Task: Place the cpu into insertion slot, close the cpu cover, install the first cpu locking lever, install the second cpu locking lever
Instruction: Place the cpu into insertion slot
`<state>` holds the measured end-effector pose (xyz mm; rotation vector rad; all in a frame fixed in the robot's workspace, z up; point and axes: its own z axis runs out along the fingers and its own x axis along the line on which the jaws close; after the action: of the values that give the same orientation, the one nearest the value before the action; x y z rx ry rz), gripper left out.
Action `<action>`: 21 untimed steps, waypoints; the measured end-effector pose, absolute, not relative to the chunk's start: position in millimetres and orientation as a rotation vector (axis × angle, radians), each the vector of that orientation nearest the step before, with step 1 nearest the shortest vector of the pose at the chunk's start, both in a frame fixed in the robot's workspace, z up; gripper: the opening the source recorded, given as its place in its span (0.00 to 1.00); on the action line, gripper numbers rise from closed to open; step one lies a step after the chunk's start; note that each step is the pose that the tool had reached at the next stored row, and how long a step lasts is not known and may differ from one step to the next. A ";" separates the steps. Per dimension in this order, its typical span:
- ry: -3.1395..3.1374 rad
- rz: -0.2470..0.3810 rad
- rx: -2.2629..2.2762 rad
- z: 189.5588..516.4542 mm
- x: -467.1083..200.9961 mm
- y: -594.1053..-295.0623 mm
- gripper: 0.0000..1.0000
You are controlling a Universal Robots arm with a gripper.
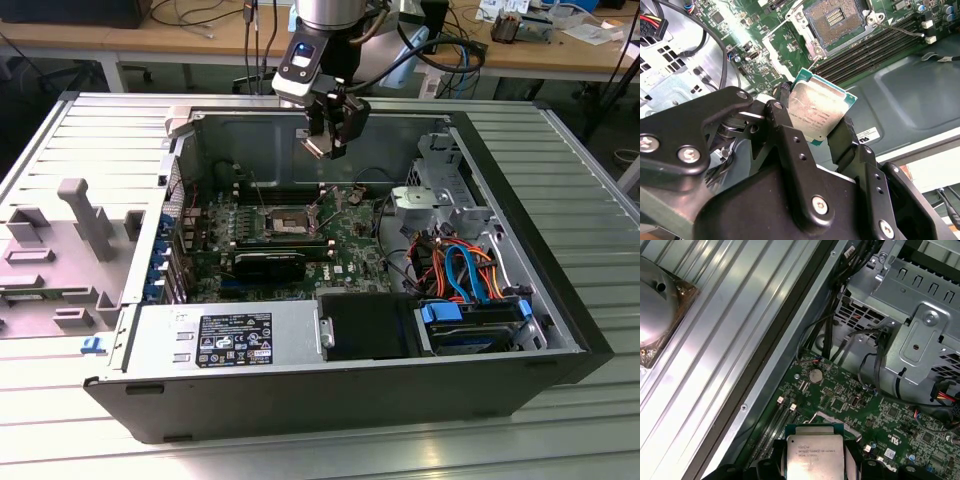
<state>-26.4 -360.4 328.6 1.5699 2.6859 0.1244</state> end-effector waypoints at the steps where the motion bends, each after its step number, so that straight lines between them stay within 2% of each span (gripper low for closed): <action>1: 2.685 0.124 1.571 328.5 -26.4 -360.4 0.55; 21: 2.668 0.123 1.598 328.5 -26.4 -360.4 0.55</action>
<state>-26.4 -360.4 328.5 1.5975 2.6684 0.1233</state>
